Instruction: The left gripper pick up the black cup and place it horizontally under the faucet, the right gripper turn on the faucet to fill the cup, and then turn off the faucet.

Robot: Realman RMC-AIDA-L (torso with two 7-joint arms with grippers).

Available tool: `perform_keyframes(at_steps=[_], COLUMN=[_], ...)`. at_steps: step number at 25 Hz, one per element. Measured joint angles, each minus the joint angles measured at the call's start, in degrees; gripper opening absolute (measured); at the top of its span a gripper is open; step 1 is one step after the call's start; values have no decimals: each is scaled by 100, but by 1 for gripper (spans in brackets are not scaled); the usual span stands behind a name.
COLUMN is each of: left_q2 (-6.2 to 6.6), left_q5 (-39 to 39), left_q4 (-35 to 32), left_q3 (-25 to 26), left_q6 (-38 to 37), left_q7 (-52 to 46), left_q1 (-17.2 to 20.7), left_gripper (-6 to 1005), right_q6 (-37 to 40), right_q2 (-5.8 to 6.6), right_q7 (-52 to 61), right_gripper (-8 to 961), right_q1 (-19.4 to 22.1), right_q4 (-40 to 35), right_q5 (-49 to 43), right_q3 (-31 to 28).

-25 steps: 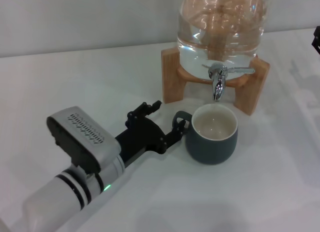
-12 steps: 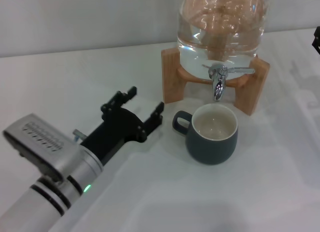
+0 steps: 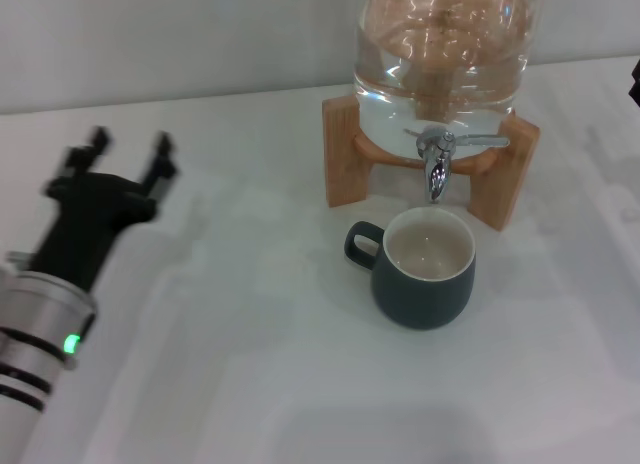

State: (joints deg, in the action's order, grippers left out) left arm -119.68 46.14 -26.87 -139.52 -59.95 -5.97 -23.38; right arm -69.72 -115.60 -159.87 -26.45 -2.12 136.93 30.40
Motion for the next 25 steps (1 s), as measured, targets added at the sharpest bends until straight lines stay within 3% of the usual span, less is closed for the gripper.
perform_keyframes(at_steps=[6,14,19,25], left_q2=[5,15,20,6], left_q5=[1133,1796,1876,1881], left_q4=[290,635,775,910], left_q3=[5,15,14,13], left_q6=[-341,-346,-304,-162], left_q7=[-73,-227,-339,-359], left_q1=[-66,-191,-273,-396], left_gripper=[741,740,740,740], right_q6=[-92,-172,-599,-1477], right_q2=[34,71,269,547], right_q7=[375,1914,2847,3367], right_gripper=[819,819,819,819], right_q1=[86,719,1131,1188], right_q4=[-60,-1162,-1737,-1784], right_q5=[-3,-9,-137,-950], right_q3=[150,1325,2105,2204])
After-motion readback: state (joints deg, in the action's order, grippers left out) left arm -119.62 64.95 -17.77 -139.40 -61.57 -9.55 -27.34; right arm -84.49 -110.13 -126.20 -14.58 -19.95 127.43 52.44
